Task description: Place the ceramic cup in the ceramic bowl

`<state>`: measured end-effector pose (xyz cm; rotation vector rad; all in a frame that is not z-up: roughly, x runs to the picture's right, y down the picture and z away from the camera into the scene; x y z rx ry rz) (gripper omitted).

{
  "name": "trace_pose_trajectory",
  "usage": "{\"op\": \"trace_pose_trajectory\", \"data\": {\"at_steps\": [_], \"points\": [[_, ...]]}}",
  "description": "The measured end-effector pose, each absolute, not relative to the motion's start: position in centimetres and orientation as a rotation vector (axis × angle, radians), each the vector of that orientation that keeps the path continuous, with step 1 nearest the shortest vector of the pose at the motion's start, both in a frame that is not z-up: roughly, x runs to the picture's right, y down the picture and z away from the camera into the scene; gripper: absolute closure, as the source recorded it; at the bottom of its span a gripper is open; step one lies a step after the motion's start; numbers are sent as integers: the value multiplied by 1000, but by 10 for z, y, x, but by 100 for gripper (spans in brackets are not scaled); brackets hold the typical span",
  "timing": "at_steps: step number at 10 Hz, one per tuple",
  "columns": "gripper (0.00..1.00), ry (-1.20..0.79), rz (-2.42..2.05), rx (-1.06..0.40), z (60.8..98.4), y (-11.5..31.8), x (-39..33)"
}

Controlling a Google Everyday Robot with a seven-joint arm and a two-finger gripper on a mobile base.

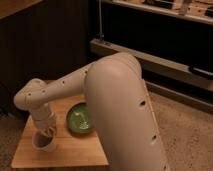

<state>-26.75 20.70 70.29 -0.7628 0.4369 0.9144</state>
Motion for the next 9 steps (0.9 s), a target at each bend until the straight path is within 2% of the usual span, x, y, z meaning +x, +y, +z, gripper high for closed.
{"op": "trace_pose_trajectory", "data": {"at_steps": [3,6,9], "points": [[86,410,925,-758,687,185,-267],[86,347,972,-743,662,136,-253],[86,312,1028,-724,668,99,-220]]}}
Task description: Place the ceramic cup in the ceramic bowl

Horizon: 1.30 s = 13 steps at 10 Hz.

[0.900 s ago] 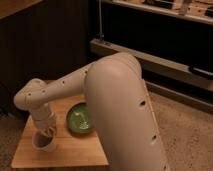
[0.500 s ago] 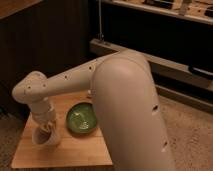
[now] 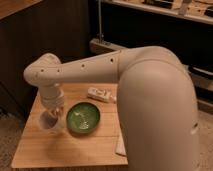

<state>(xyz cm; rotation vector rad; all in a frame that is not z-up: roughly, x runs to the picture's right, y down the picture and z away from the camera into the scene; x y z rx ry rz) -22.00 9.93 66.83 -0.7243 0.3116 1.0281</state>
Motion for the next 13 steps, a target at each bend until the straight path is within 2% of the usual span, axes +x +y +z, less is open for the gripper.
{"op": "trace_pose_trajectory", "data": {"at_steps": [4,7,13], "points": [[86,274,1121,-690,671,76,-190],[86,267,1201,-661,695,61,-150],[86,272,1326,-639,726,77,-99]]}}
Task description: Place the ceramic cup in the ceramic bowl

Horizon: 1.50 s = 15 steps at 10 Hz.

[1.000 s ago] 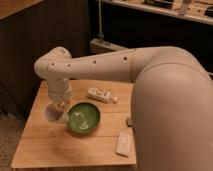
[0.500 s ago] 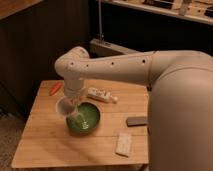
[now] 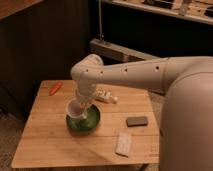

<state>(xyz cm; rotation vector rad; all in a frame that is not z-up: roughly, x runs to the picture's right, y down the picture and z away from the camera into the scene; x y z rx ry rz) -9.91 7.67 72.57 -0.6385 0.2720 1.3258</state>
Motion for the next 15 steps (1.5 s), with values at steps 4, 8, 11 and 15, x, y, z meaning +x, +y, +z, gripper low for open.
{"op": "trace_pose_trajectory", "data": {"at_steps": [4,8,11,15], "points": [[67,283,1343,-634,743,86,-104],[57,285,1344,-628,751,90,-106],[56,289,1348,-620,760,94,-106],[30,285,1343,-621,760,95,-109]]}}
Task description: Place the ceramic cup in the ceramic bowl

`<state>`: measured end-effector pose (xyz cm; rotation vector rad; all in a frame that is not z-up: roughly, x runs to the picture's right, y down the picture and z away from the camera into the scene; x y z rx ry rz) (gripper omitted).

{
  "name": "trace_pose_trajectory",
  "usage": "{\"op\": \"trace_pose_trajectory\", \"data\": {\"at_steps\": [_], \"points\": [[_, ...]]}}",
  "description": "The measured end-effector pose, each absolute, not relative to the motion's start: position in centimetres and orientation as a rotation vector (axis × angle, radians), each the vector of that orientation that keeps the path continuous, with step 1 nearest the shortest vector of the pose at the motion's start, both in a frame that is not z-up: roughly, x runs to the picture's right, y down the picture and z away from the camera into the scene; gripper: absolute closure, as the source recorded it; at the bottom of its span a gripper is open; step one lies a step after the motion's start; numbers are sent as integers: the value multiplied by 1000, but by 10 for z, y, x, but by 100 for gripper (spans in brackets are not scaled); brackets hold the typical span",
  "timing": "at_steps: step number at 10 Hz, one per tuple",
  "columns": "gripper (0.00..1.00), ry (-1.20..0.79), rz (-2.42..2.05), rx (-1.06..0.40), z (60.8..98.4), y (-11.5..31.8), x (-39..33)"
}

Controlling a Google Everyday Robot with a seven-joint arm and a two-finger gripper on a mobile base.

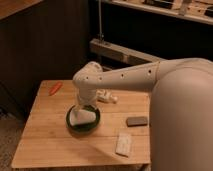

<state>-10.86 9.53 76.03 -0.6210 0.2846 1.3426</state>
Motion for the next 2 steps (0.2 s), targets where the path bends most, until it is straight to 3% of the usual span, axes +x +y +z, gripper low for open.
{"op": "trace_pose_trajectory", "data": {"at_steps": [2], "points": [[30,279,1340,-622,759,94,-109]]}}
